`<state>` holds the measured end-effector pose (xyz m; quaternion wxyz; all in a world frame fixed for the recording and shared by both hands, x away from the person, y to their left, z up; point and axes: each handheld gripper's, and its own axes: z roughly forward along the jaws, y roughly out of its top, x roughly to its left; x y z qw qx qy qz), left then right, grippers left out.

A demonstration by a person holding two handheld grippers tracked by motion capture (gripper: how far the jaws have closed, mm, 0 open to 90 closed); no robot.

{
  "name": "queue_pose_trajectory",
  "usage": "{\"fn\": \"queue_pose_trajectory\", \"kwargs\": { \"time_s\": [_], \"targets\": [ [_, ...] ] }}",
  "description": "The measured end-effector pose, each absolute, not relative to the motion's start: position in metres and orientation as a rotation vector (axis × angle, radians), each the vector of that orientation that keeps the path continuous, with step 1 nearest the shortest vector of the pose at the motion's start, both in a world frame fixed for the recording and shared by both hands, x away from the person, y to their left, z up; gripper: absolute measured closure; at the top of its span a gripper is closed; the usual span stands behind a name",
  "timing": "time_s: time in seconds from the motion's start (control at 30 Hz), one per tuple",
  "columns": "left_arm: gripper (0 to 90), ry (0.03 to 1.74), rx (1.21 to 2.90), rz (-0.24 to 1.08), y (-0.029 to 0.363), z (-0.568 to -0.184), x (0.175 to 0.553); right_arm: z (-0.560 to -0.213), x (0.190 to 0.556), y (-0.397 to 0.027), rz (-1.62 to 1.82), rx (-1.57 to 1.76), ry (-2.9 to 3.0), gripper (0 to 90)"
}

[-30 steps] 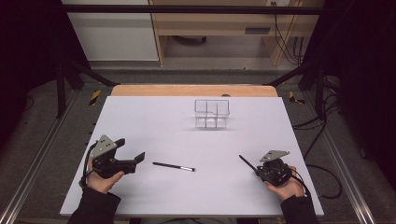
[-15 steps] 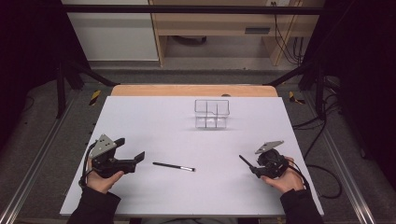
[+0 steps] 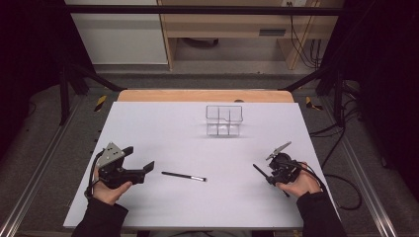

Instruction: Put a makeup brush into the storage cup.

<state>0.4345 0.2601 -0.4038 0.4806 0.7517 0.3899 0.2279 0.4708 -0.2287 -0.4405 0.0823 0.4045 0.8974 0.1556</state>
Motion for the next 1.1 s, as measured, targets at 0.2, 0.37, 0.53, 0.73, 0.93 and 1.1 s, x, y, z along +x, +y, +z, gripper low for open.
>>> {"fn": "queue_pose_trajectory", "kwargs": {
  "time_s": [0.2, 0.37, 0.53, 0.73, 0.93, 1.1],
  "targets": [
    [6.1, 0.951, 1.835, 0.555, 0.260, -0.404, 0.435, -0.444, 0.472, -0.230, 0.438, 1.224, 2.689, 72.0],
    [6.1, 0.953, 1.834, 0.554, 0.259, -0.405, 0.435, -0.449, 0.471, -0.231, 0.424, 1.224, 2.707, 77.0],
    [6.1, 0.951, 1.839, 0.554, 0.258, -0.405, 0.435, -0.449, 0.472, -0.231, 0.425, 1.217, 2.720, 83.4],
    [6.2, 0.949, 1.852, 0.555, 0.257, -0.406, 0.436, -0.449, 0.473, -0.231, 0.425, 1.232, 2.720, 84.0],
    [6.4, 0.936, 1.865, 0.556, 0.254, -0.405, 0.437, -0.447, 0.471, -0.230, 0.445, 1.233, 2.708, 84.1],
    [6.6, 0.913, 1.879, 0.554, 0.249, -0.401, 0.437, -0.438, 0.469, -0.229, 0.503, 1.216, 2.701, 84.1]
  ]
}}
